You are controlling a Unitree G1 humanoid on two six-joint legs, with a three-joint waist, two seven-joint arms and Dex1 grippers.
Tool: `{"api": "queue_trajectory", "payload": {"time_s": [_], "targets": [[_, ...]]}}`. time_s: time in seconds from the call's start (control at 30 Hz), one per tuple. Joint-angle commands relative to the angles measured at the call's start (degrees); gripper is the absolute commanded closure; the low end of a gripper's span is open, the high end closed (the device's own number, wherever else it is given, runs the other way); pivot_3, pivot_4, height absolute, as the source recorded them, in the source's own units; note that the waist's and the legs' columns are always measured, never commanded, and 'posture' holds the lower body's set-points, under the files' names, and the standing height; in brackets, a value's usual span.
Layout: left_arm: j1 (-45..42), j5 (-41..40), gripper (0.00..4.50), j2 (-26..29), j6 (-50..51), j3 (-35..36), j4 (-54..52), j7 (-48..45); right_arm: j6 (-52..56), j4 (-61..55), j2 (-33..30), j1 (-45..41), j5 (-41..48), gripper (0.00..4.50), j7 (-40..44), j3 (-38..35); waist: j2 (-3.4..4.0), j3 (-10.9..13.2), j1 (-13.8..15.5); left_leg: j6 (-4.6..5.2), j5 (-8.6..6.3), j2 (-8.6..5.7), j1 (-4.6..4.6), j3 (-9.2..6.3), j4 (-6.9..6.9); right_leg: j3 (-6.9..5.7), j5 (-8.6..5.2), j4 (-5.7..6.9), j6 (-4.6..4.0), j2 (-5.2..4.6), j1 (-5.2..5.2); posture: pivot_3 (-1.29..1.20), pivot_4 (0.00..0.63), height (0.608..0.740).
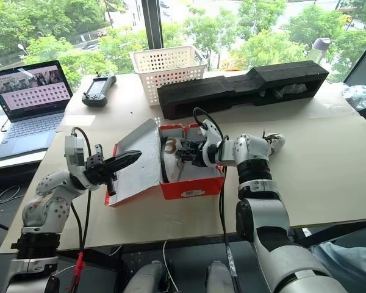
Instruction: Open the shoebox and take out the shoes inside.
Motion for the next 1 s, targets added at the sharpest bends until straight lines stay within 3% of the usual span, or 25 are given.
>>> {"api": "queue_trajectory", "payload": {"time_s": [0.03, 0.5, 0.83, 1.0], "targets": [[-1.11, 0.26, 4.50, 1.10, -0.67, 0.15, -0.81, -0.17, 0.59, -7.33, -2.09, -1.63, 2.40, 4.44, -0.32, -1.87, 0.00, 0.00, 0.11, 0.00, 0.00, -0.01, -0.02, 0.00, 0.00, 0.00, 0.00, 0.00, 0.00, -0.01, -0.01, 0.00, 0.150, 0.731], [-0.71, 0.14, 4.50, 2.23, -0.14, 0.28, -1.26, -0.26, 10.39, -29.96, -6.45, -0.97, 7.56, 4.44, -2.51, -2.62, 0.01, 0.01, 0.45, 0.00, -0.01, 0.00, -0.11, -0.02, -0.05, -0.02, 0.00, -0.05, 0.00, -0.07, -0.08, 0.00, 0.150, 0.731], [-1.21, 0.33, 4.50, 2.25, -0.13, -0.14, -0.82, -0.49, 9.37, -30.36, -6.57, -0.09, 7.92, 4.44, -4.43, -3.93, 0.01, 0.01, 0.96, 0.00, 0.00, -0.01, -0.11, -0.02, -0.06, -0.04, 0.00, -0.06, 0.00, -0.09, -0.08, 0.00, 0.150, 0.731], [-1.17, 0.49, 4.50, 2.37, -0.19, -0.25, -0.77, -0.53, 9.85, -27.89, -5.65, 0.74, 9.50, 4.44, -6.18, -9.22, 0.01, 0.01, 1.32, 0.00, 0.00, 0.00, -0.11, -0.02, -0.06, -0.04, 0.00, -0.06, 0.00, -0.09, -0.08, 0.00, 0.150, 0.731]]}}
